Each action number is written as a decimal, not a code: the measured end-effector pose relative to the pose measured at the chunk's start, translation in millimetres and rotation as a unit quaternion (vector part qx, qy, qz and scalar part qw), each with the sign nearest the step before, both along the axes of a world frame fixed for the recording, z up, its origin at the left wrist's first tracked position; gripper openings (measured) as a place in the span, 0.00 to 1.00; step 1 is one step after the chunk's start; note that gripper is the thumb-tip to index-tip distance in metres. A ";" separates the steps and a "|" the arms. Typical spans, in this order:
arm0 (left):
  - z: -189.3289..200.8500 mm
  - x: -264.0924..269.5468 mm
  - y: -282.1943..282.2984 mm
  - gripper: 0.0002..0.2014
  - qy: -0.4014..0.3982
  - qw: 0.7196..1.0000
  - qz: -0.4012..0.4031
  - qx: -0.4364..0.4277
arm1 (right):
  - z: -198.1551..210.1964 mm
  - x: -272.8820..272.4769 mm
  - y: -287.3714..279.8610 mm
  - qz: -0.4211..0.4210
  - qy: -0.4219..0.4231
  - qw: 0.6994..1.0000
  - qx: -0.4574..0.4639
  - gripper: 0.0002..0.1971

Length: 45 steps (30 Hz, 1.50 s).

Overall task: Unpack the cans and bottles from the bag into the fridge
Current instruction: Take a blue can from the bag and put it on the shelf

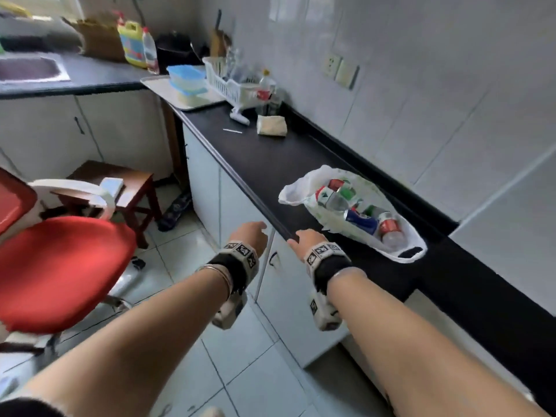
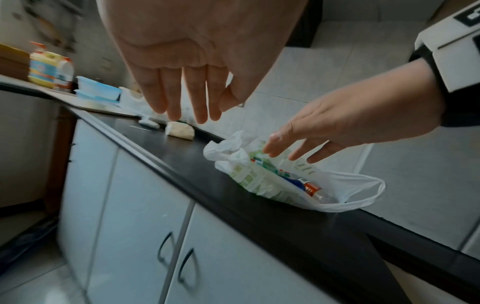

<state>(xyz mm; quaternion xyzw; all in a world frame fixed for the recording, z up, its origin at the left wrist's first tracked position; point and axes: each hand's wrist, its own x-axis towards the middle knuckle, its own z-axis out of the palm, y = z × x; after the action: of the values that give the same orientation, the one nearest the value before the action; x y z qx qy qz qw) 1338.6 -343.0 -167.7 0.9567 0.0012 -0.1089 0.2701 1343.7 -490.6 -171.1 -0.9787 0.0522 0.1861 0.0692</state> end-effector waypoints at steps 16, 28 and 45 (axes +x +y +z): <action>-18.3 154.2 -199.8 0.25 0.013 0.975 -0.216 -0.049 | -24.3 96.9 -197.3 -0.229 -0.034 0.973 0.004 0.19; -53.4 233.4 -330.8 0.32 0.033 0.937 -0.348 -0.007 | -48.7 123.6 -305.2 -0.321 -0.023 0.945 0.061 0.18; -98.4 291.5 -364.0 0.33 0.051 0.914 -0.397 0.062 | -88.9 143.7 -321.9 -0.429 0.004 0.897 0.106 0.24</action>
<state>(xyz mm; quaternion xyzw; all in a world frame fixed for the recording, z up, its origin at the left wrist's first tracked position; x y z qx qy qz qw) 1630.2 -707.0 -266.1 0.8864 -0.3582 -0.2553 0.1442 1487.3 -812.4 -260.0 -0.8472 0.4474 0.1472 0.2458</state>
